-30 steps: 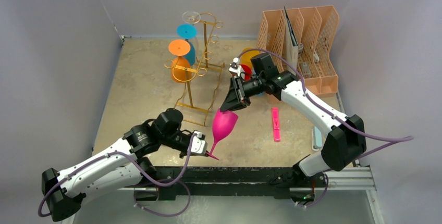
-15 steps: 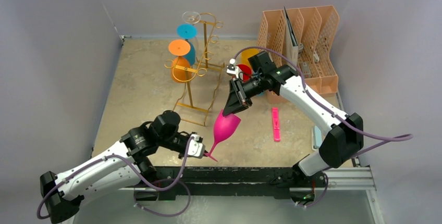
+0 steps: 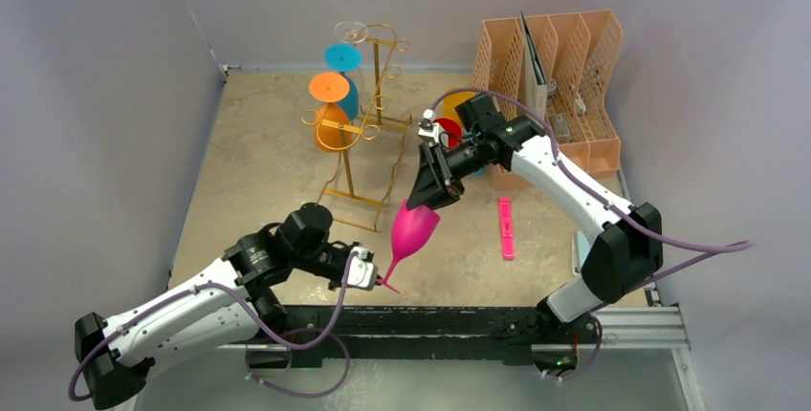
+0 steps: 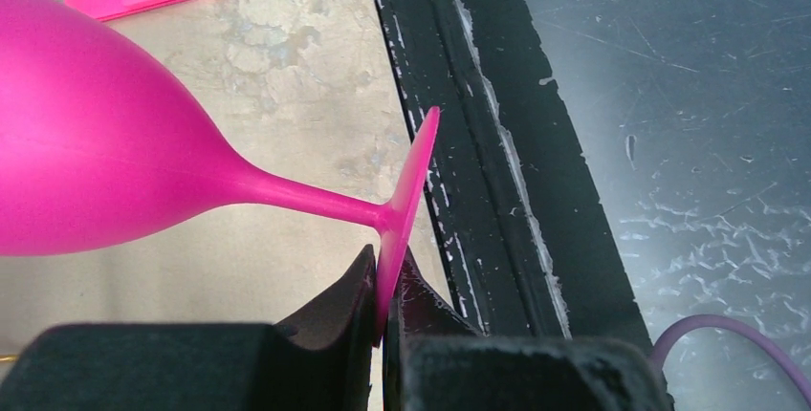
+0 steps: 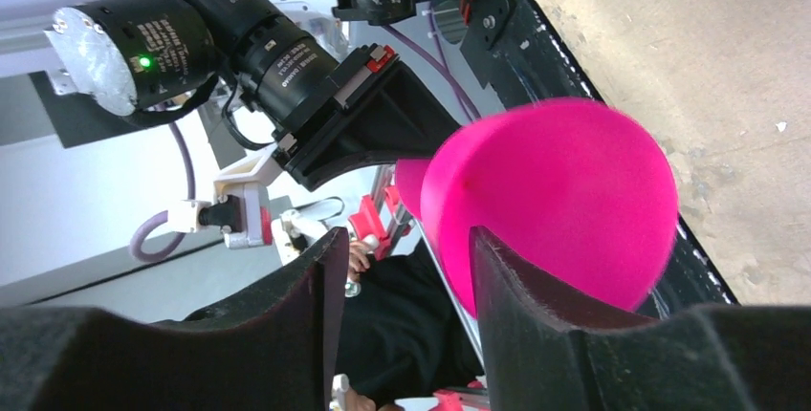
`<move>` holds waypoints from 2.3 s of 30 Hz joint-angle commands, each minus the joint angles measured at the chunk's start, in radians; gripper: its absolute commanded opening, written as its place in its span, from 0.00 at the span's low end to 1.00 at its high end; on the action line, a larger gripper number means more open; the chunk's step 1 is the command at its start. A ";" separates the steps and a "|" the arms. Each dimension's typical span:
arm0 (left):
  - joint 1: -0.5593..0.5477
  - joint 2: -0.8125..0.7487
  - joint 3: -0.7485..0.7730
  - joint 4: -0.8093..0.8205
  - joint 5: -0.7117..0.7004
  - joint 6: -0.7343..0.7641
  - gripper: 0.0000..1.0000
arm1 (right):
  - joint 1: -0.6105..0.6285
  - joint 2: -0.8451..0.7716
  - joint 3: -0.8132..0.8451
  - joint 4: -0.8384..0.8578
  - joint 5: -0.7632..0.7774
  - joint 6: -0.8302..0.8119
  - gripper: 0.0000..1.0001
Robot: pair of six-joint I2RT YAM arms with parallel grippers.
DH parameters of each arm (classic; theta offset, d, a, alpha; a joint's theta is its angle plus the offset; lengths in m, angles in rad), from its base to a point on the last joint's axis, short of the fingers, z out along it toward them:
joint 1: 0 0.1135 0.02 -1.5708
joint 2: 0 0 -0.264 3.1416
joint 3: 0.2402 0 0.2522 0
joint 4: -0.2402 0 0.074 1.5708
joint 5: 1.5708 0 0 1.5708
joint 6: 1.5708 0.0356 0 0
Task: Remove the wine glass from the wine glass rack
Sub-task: Place the wine glass at the center of the board.
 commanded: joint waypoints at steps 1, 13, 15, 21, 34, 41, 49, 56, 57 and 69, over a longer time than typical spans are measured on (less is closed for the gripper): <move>0.006 -0.015 -0.009 0.026 -0.041 0.004 0.00 | -0.056 -0.023 0.026 0.020 -0.084 0.073 0.54; 0.004 -0.014 -0.008 0.027 -0.038 0.012 0.00 | -0.048 0.032 0.064 0.034 -0.061 0.054 0.58; 0.005 -0.015 -0.008 0.026 -0.032 0.016 0.00 | -0.045 0.049 0.081 0.018 -0.034 0.042 0.58; 0.002 -0.025 -0.010 0.032 -0.023 0.034 0.00 | -0.016 0.111 0.151 -0.070 0.027 -0.019 0.58; 0.002 0.019 0.076 -0.119 -0.122 0.185 0.00 | -0.013 0.129 0.242 -0.233 -0.057 -0.143 0.42; 0.001 0.018 0.099 -0.105 -0.128 0.207 0.00 | -0.011 0.137 0.250 -0.274 -0.034 -0.168 0.44; 0.002 0.019 0.128 -0.145 -0.145 0.265 0.00 | -0.011 0.138 0.268 -0.240 -0.011 -0.130 0.59; 0.002 0.014 0.138 -0.170 -0.170 0.299 0.00 | -0.009 0.107 0.260 -0.136 0.087 -0.069 0.57; 0.002 0.018 0.141 -0.173 -0.168 0.304 0.00 | -0.007 0.105 0.258 -0.126 0.066 -0.069 0.56; 0.002 0.073 0.181 -0.161 -0.167 0.341 0.00 | -0.002 0.115 0.242 -0.156 -0.023 -0.098 0.40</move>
